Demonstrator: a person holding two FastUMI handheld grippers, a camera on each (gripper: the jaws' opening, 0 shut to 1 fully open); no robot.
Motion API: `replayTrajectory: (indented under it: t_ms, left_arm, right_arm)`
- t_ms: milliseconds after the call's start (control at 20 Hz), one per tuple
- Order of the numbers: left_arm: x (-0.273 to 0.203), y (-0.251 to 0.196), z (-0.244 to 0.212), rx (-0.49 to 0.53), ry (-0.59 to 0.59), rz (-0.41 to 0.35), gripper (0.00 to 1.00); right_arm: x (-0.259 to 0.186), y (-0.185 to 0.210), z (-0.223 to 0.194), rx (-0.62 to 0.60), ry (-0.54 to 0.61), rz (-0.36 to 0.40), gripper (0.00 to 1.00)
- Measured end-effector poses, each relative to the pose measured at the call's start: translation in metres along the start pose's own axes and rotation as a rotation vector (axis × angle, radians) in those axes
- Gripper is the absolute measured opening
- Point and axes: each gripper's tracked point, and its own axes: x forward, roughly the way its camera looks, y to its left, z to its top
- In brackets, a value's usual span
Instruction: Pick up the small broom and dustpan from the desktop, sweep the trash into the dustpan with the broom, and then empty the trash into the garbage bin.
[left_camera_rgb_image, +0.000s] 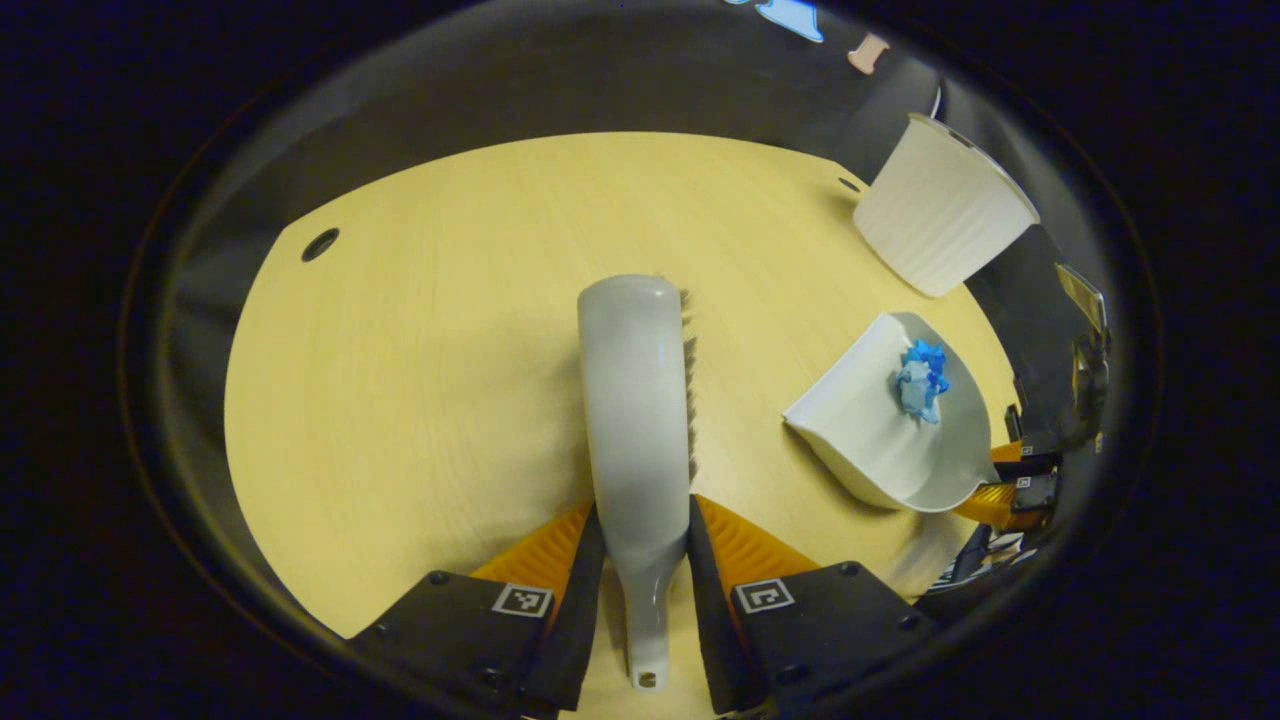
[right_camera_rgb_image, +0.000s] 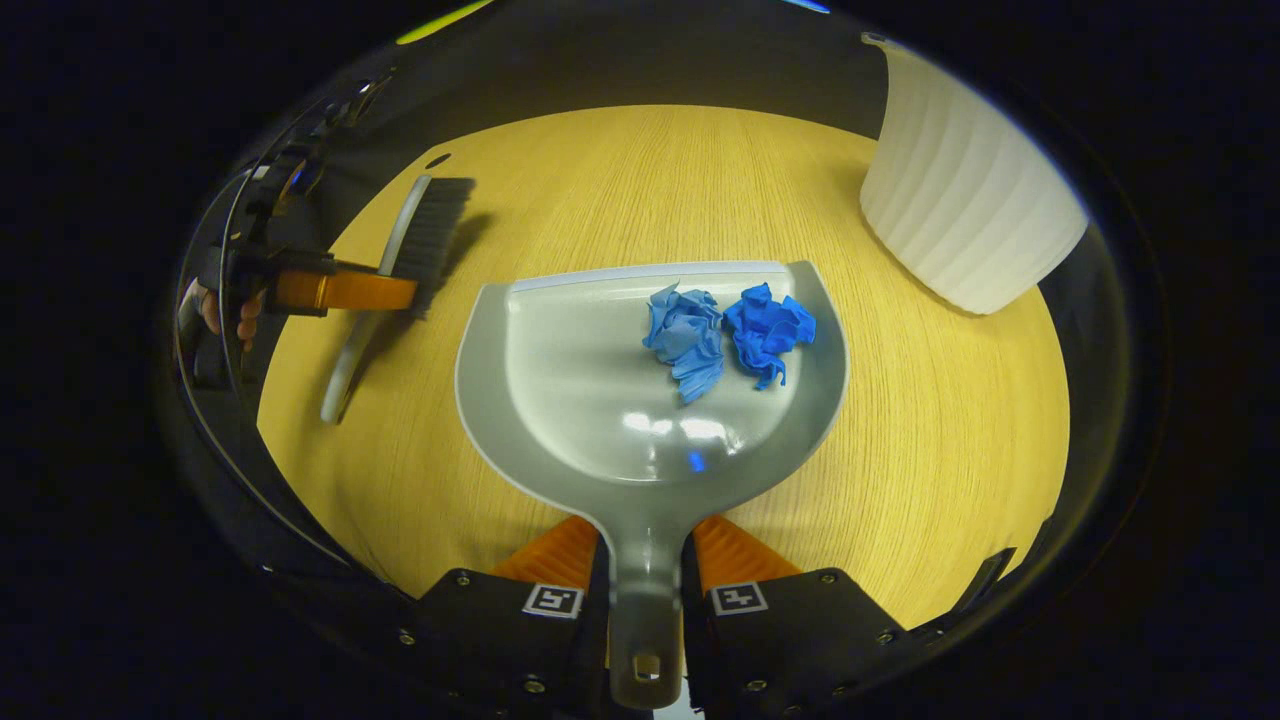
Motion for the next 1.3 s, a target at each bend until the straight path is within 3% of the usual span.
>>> replayTrajectory:
  t_ms: [300,550,1000,1200,1300]
  left_arm:
    - [-0.005,0.013,-0.032,-0.074,-0.002,0.033,0.5]
    - [0.019,0.031,-0.069,-0.089,-0.008,0.034,0.5]
    - [0.136,0.059,-0.198,-0.057,-0.001,0.031,0.5]
    - [0.174,0.075,-0.239,-0.089,-0.005,0.023,0.5]
    - [0.194,0.084,-0.259,-0.094,-0.004,0.028,0.52]
  right_arm:
    - [0.0,0.001,0.0,0.015,-0.066,0.011,0.32]
    - [-0.012,0.007,0.011,0.04,-0.153,0.021,0.32]
    - [-0.089,0.006,0.116,0.075,-0.384,0.053,0.32]
    - [-0.128,-0.008,0.167,0.167,-0.441,0.083,0.32]
    - [-0.143,-0.028,0.188,0.282,-0.48,0.127,0.32]
